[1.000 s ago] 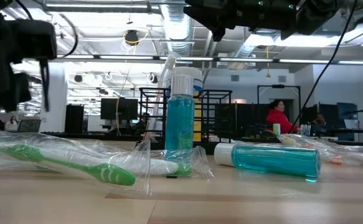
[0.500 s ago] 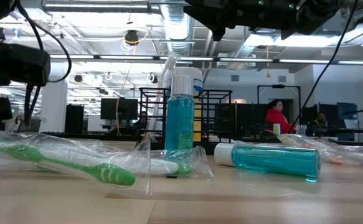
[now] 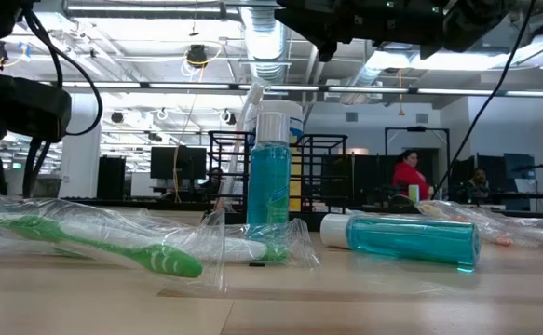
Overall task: Pick & Place toothbrushing station
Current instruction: Put the middle blue toothbrush into the mesh organizer
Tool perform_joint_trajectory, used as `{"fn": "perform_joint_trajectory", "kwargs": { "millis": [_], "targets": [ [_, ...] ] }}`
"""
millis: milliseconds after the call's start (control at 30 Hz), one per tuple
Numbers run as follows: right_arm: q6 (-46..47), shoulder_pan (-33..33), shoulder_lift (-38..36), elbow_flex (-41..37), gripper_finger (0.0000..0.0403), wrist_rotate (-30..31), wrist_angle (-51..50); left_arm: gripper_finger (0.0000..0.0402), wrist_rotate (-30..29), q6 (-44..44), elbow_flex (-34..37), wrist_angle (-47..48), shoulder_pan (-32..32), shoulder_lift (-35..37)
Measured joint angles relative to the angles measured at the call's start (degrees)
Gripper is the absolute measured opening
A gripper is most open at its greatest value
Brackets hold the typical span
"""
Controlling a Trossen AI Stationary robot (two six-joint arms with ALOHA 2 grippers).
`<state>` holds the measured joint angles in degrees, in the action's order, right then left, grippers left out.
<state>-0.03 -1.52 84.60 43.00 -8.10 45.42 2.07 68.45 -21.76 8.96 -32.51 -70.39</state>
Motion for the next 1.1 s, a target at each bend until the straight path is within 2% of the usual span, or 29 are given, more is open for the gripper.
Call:
{"fn": "perform_joint_trajectory", "kwargs": {
  "millis": [200,500,767,1100],
  "targets": [
    [0.00,0.00,0.00,0.00,0.0128,0.00,-0.02,0.0010,0.89,0.45,0.00,-0.14,0.15,0.43],
    [-0.44,0.00,0.00,0.00,0.0123,0.00,-0.14,0.0001,1.42,1.75,-0.19,-0.11,1.60,0.70],
    [-0.61,0.00,0.00,-0.01,0.0122,0.00,-0.24,0.0000,2.86,1.01,-4.54,0.03,3.11,1.16],
    [-2.12,0.07,0.00,0.00,0.0123,0.00,-1.37,0.0000,0.54,0.55,-6.75,1.23,4.20,11.54]
  ]
}}
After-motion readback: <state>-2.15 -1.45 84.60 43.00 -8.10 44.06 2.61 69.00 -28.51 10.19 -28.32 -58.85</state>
